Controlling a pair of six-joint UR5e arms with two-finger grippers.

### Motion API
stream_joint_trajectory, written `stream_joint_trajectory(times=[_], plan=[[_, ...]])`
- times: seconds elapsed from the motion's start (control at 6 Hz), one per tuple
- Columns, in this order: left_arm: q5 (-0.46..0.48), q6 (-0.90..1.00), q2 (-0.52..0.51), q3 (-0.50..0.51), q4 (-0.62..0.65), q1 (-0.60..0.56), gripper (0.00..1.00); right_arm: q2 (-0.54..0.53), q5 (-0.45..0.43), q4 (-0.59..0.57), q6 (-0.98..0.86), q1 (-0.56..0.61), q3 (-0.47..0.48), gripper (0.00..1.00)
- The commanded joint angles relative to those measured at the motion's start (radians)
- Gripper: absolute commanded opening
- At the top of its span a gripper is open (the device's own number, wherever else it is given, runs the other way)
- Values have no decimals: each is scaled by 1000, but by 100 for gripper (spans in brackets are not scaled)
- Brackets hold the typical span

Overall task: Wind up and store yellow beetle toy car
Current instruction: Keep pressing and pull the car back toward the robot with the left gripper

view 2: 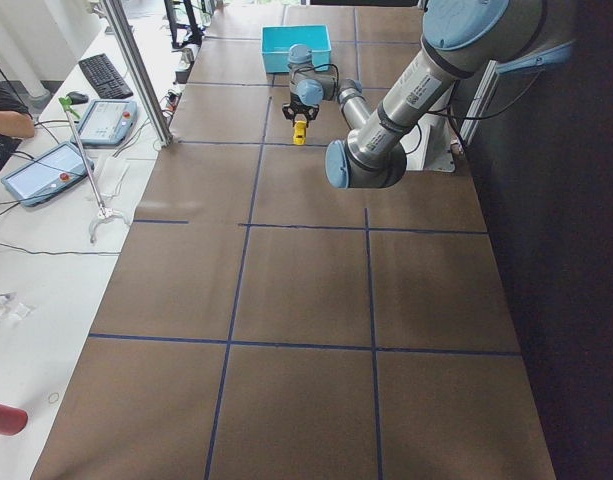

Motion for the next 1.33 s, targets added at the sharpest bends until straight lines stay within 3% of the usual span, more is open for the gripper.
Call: stream_joint_trajectory(times=[0.0, 1.17], plan=[[-13, 12, 16, -1, -30, 13, 13, 0, -2, 0, 0, 0, 0, 100], [-30, 10, 47, -2, -34, 22, 11, 0, 1, 0, 0, 0, 3, 100]])
